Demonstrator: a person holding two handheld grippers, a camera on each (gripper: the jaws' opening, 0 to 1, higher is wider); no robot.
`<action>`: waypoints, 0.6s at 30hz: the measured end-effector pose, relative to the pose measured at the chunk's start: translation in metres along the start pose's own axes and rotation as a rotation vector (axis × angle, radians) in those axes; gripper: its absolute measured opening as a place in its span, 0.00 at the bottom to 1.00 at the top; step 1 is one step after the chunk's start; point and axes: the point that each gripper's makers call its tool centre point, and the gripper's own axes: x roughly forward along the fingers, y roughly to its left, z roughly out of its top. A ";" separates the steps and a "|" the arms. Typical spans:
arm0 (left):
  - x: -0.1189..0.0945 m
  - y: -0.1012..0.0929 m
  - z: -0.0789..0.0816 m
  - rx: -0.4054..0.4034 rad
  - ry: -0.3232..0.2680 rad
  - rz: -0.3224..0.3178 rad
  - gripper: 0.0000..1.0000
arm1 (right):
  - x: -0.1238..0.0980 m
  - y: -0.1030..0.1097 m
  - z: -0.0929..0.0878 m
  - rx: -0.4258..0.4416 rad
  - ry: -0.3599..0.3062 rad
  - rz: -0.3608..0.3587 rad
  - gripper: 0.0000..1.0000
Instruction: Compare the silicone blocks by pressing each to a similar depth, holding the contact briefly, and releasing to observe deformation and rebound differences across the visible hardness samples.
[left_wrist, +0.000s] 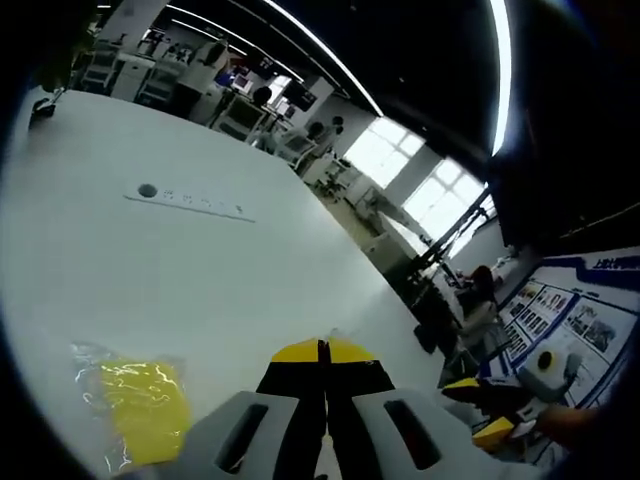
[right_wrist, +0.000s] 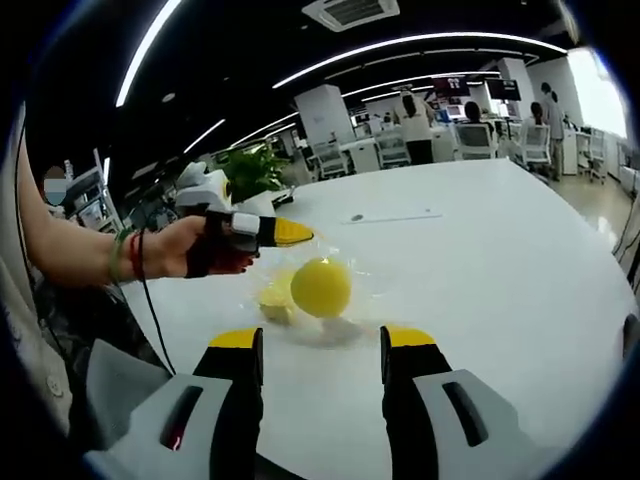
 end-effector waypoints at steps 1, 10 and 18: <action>-0.001 -0.001 -0.001 -0.004 0.005 -0.009 0.00 | 0.000 0.001 0.000 -0.002 0.001 0.001 0.43; -0.017 -0.005 0.008 0.031 -0.004 -0.006 0.00 | 0.009 0.006 0.007 -0.023 0.001 0.022 0.43; -0.036 -0.001 0.024 0.038 -0.036 0.000 0.00 | 0.021 0.012 0.016 -0.052 0.001 0.051 0.43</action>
